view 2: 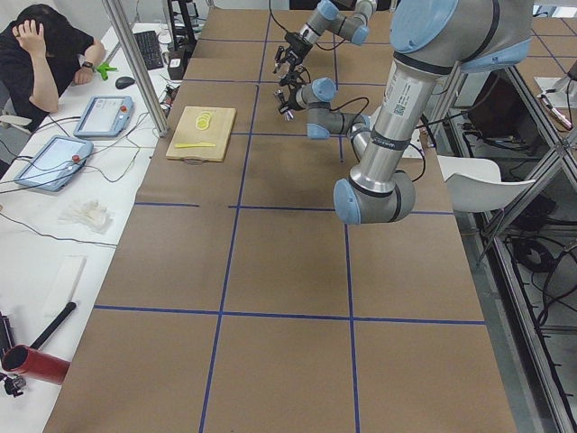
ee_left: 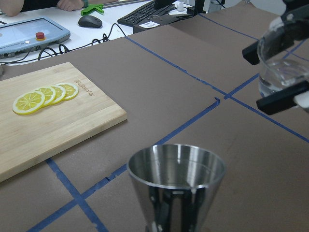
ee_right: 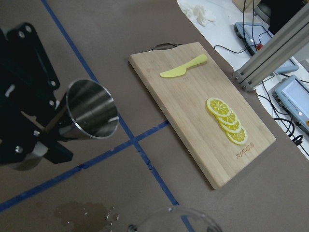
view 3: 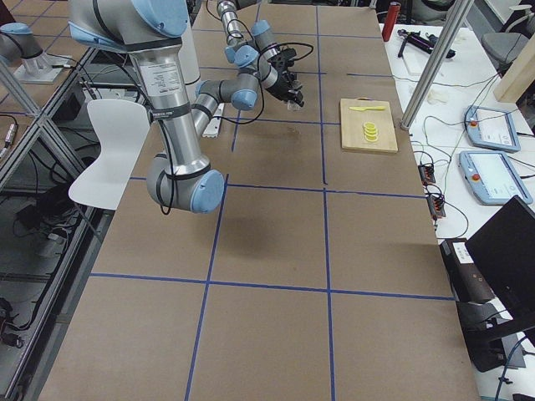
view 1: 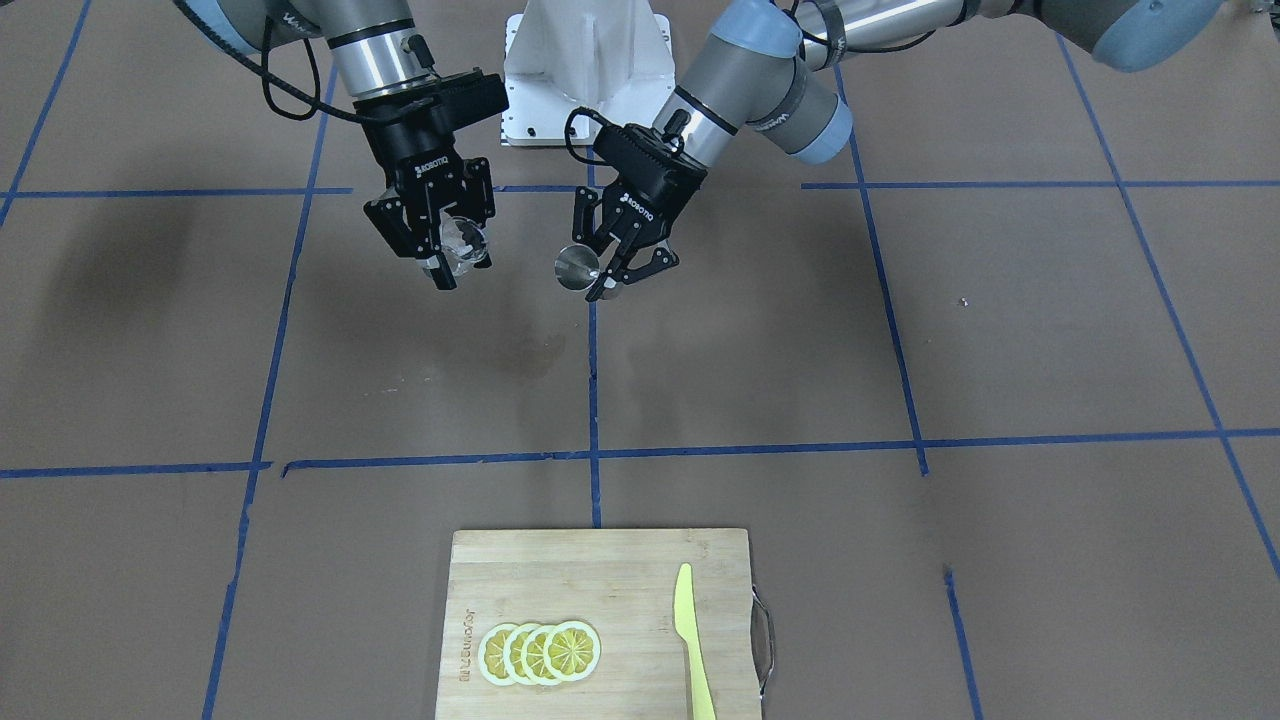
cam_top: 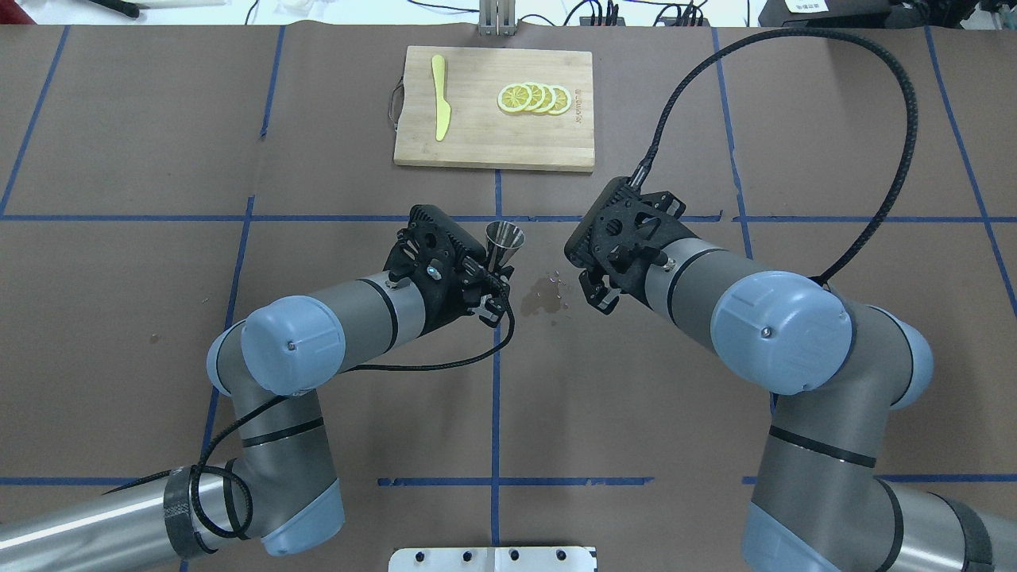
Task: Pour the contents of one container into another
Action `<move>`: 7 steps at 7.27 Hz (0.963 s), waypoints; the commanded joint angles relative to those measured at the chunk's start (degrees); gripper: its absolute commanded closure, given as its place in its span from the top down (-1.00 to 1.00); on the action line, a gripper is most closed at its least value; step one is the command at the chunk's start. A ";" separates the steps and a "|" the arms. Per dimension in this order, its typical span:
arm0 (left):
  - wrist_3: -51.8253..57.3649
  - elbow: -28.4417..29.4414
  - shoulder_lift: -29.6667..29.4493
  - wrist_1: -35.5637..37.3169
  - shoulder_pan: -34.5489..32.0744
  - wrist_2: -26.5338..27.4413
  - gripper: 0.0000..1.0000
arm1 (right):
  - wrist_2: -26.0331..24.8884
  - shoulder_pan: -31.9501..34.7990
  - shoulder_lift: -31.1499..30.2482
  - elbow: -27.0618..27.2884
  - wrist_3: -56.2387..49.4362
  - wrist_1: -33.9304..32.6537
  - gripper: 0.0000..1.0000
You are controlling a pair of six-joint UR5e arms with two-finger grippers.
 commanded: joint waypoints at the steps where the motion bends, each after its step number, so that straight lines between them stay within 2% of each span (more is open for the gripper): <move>1: -0.03 0.95 -0.63 0.00 0.04 0.00 -1.00 | -0.56 -0.87 2.55 0.35 -1.18 -3.57 -1.00; 3: -0.12 1.22 -1.43 0.00 0.21 -0.09 -1.00 | -0.38 -0.87 3.51 0.61 -3.98 -3.66 -1.00; 7: -0.21 1.57 -2.30 0.00 0.39 -0.18 -1.00 | -0.73 3.16 4.83 0.26 -6.70 -5.85 -1.00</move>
